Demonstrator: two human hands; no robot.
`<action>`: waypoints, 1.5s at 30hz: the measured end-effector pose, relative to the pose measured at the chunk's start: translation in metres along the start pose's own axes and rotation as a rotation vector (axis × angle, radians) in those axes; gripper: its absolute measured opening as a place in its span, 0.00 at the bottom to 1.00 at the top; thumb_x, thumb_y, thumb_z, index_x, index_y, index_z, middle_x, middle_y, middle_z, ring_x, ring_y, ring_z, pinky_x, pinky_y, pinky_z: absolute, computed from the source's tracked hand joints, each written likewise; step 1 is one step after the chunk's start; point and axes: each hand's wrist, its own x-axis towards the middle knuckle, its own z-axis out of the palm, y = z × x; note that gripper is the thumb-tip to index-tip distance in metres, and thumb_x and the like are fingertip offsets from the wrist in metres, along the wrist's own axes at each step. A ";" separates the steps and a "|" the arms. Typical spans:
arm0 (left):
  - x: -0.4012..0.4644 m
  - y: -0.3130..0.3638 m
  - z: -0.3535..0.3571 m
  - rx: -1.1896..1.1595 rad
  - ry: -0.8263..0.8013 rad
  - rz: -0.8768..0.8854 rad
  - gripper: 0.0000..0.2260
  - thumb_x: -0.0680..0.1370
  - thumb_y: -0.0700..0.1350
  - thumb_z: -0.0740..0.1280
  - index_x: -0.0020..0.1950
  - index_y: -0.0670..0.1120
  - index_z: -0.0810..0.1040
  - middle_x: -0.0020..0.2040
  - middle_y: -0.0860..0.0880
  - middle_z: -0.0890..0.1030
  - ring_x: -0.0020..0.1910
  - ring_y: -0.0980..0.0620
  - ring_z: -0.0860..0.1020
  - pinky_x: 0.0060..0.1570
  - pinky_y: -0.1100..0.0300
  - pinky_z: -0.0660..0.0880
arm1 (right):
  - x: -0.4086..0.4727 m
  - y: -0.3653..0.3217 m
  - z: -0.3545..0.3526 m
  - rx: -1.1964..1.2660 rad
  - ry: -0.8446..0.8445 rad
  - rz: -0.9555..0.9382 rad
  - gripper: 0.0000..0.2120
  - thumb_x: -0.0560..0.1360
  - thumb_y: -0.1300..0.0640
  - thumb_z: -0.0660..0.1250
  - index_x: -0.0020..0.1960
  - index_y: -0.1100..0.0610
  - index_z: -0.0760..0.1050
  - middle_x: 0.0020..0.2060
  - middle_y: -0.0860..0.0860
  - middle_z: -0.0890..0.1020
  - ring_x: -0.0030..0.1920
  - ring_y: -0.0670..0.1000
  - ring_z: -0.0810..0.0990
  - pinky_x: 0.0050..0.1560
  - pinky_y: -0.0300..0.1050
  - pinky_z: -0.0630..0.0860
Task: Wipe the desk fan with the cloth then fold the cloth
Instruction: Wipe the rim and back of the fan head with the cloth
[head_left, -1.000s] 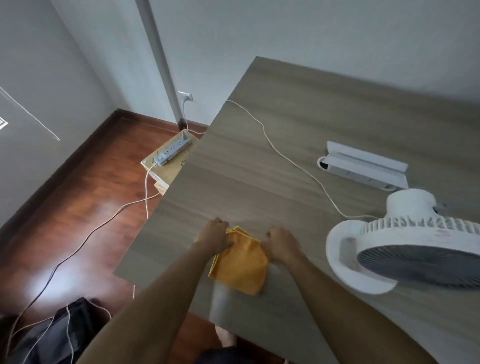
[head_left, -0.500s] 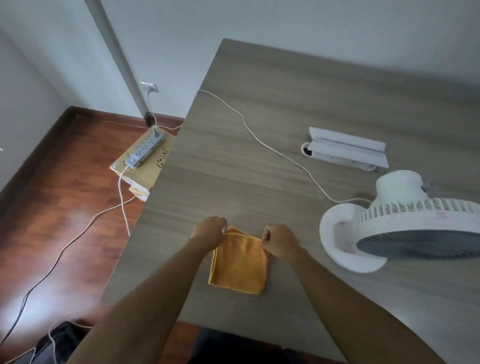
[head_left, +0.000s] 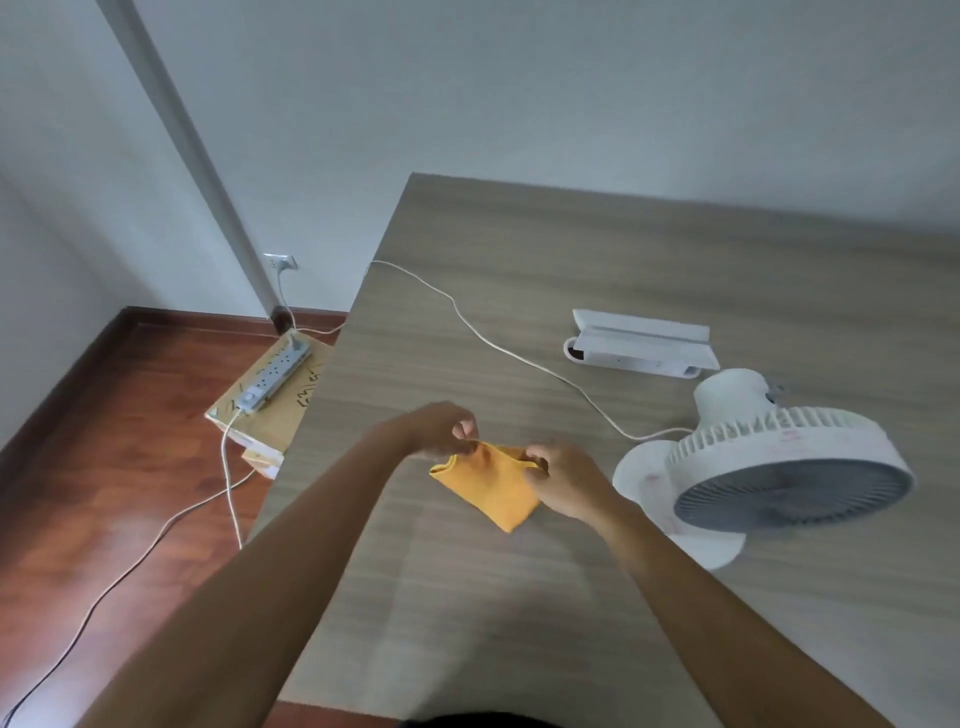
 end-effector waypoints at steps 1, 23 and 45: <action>0.000 0.009 -0.013 0.007 0.018 0.040 0.09 0.76 0.41 0.68 0.55 0.43 0.80 0.55 0.46 0.82 0.53 0.48 0.78 0.47 0.61 0.70 | -0.002 -0.001 -0.009 -0.010 0.048 -0.011 0.13 0.73 0.53 0.62 0.52 0.56 0.80 0.47 0.53 0.75 0.53 0.58 0.77 0.48 0.44 0.70; 0.008 0.248 -0.136 -0.650 0.331 0.740 0.06 0.77 0.37 0.67 0.54 0.42 0.80 0.48 0.48 0.82 0.47 0.55 0.79 0.52 0.58 0.76 | -0.104 -0.013 -0.228 0.710 0.594 0.019 0.07 0.75 0.54 0.69 0.42 0.57 0.78 0.35 0.49 0.78 0.35 0.45 0.76 0.39 0.42 0.72; 0.048 0.291 0.046 -0.818 0.585 0.176 0.23 0.77 0.63 0.56 0.55 0.49 0.83 0.52 0.53 0.85 0.55 0.56 0.80 0.61 0.50 0.75 | -0.182 0.198 -0.296 0.744 0.795 0.065 0.05 0.73 0.59 0.71 0.43 0.49 0.77 0.38 0.45 0.82 0.37 0.40 0.81 0.43 0.46 0.77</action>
